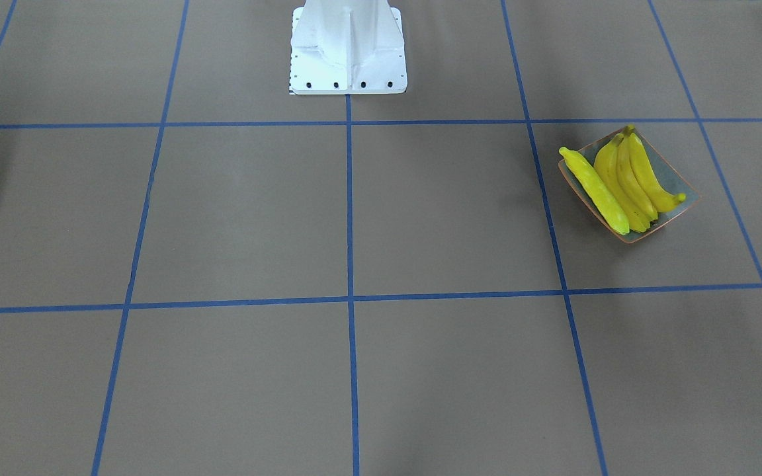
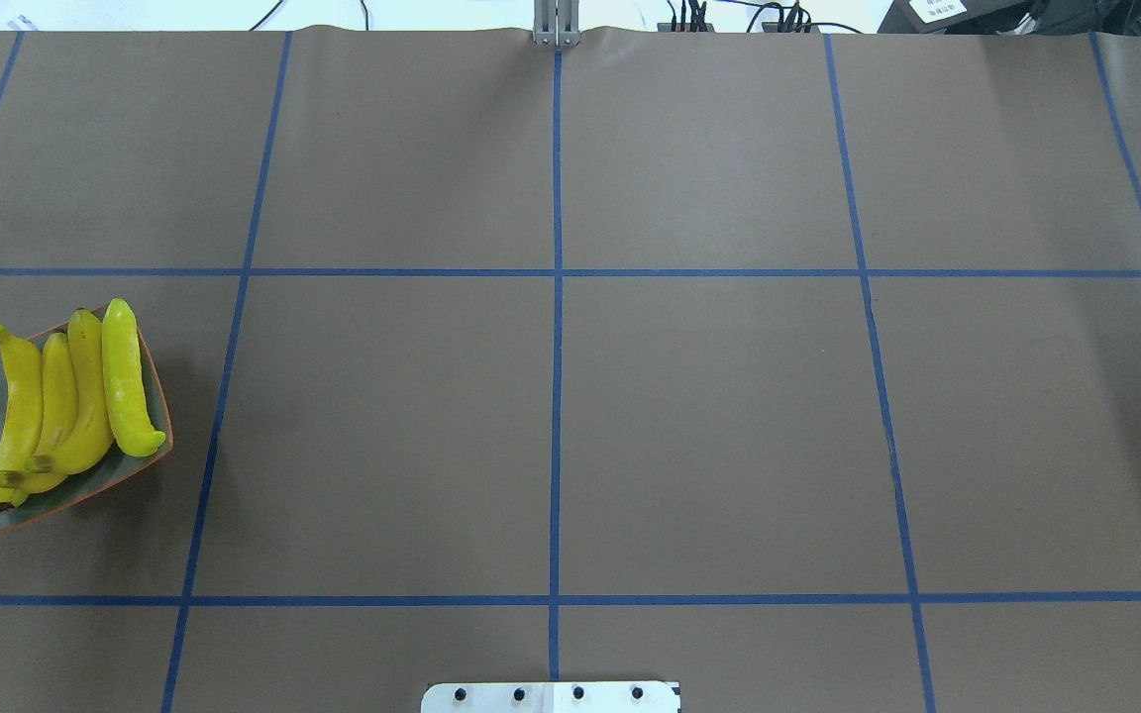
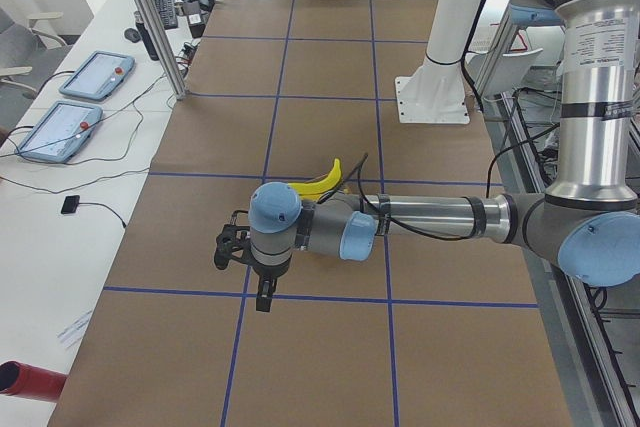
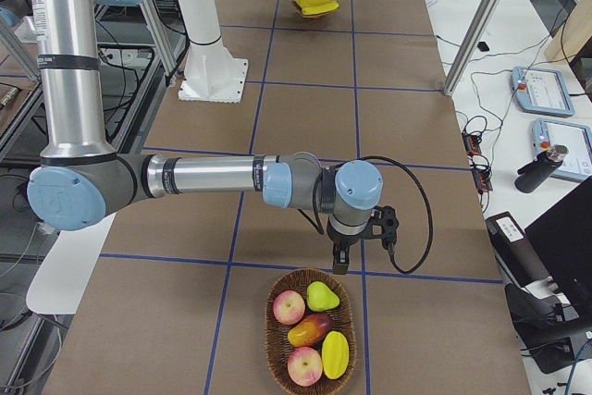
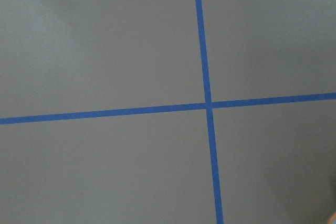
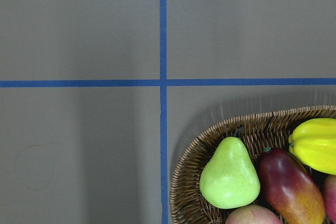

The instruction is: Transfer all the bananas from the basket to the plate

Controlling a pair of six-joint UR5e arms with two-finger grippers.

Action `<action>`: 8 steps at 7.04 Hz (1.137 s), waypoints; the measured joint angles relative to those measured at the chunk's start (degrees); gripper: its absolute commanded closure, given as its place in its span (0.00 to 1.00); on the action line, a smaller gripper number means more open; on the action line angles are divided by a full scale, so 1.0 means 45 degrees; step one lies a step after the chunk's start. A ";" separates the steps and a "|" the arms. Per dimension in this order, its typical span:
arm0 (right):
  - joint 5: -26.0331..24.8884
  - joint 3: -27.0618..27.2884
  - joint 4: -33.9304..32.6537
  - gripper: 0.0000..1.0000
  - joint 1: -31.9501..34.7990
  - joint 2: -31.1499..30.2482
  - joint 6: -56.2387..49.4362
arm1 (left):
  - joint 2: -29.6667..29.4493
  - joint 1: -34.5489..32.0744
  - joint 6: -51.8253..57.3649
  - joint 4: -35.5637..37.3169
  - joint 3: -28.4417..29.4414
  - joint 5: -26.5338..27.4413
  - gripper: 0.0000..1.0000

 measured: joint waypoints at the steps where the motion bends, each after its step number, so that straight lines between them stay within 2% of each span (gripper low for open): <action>1: 0.0063 0.0037 0.0016 0.00 0.0016 -0.0037 0.0199 | 0.0014 0.0007 -0.0181 -0.0006 0.0000 -0.0004 0.00; 8: 0.0063 -0.0058 0.0046 0.00 0.0026 -0.0040 0.0285 | 0.0034 0.0015 -0.0442 0.0055 0.0008 -0.0025 0.00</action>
